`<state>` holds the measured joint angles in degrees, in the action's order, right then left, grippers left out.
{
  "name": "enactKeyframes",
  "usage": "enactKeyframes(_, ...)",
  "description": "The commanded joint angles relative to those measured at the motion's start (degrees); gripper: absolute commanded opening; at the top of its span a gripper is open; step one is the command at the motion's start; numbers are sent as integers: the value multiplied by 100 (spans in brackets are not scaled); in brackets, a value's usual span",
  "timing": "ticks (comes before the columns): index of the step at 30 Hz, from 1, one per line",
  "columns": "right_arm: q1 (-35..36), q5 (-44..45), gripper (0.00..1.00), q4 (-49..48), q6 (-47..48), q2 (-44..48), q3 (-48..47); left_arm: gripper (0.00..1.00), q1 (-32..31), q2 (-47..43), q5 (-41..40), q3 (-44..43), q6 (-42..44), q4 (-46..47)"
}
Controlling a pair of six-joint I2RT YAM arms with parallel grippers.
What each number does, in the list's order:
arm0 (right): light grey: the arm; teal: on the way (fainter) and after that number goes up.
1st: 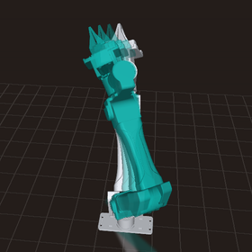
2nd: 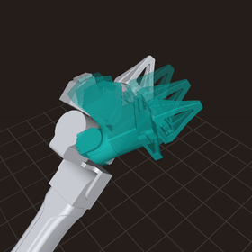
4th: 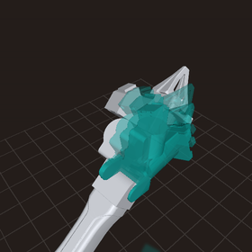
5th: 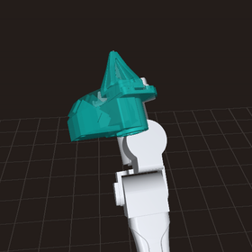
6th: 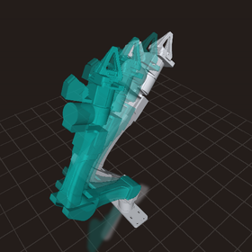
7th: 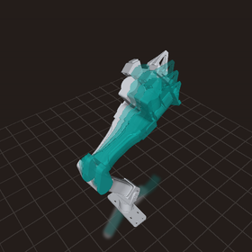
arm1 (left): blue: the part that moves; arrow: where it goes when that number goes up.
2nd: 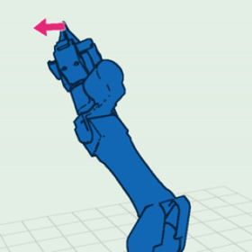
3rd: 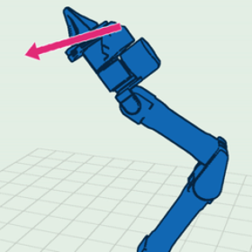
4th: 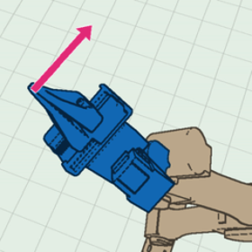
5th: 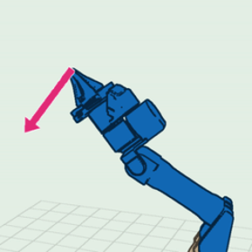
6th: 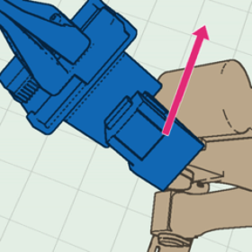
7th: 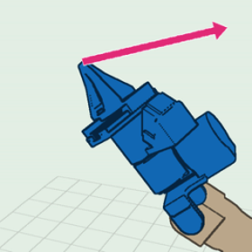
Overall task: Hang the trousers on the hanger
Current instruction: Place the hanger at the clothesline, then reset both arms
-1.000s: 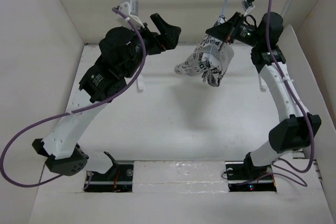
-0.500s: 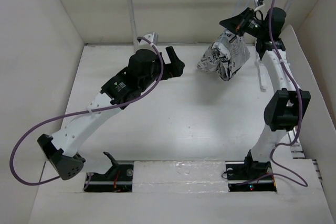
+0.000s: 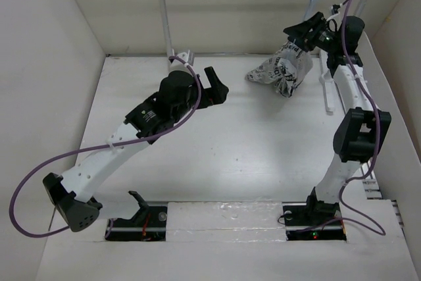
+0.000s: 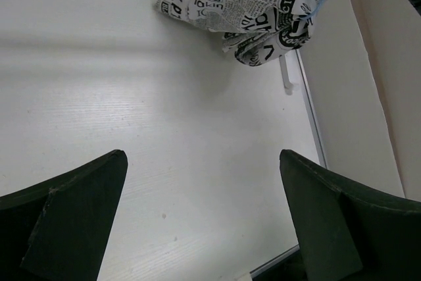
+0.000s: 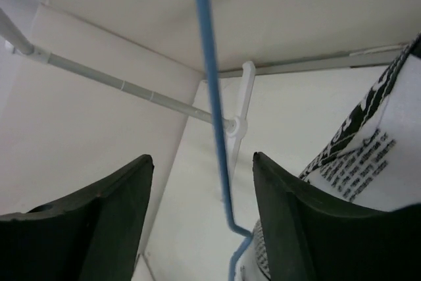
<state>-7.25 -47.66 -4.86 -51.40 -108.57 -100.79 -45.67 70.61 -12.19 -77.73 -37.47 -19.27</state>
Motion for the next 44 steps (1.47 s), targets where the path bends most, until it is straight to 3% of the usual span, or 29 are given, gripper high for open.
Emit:
enactKeyframes(1, -128, 99, 70, -200, 542, 635, 103, 99, -12, -4, -99, -136, -23, 64)
enactKeyframes(3, -285, 143, 77, 186, 918, 810, 86, 99, -12, 154, -187, -233, 20, -33)
enactKeyframes(11, -822, 345, 81, 1530, 1948, 1505, 15, 99, -12, 594, -329, -831, 346, -253)
enactKeyframes(20, -1438, 740, 86, 2181, 2705, 2953, 1078, 99, 181, 446, -530, -972, 355, -25)
enactKeyframes(22, -1245, 959, 86, 2183, 2784, 3123, 1412, 99, 304, 226, -661, -789, 294, -85)
enactKeyframes(24, -965, 1188, 84, 2244, 2828, 3936, 2024, 99, 488, -106, -794, -516, 84, -217)
enactKeyframes(28, -34, 1636, 83, 2129, 2784, 5055, 3125, 99, 814, -828, -750, 721, -84, -437)
enactKeyframes(31, 678, 1961, 83, 2568, 3170, 5634, 3844, 99, 884, -1373, -733, 1390, -216, -516)
enactKeyframes(34, 900, 2032, 83, 3244, 3285, 6179, 4583, 99, 884, -1751, -741, 1813, -409, -691)
enactKeyframes(36, 1399, 2601, 83, 3842, 3469, 6479, 5058, 99, 884, -1971, -689, 2007, -611, -789)
enactKeyframes(44, 1516, 2842, 83, 4081, 3531, 6858, 5439, 99, 884, -1710, -171, 2044, -472, -561)
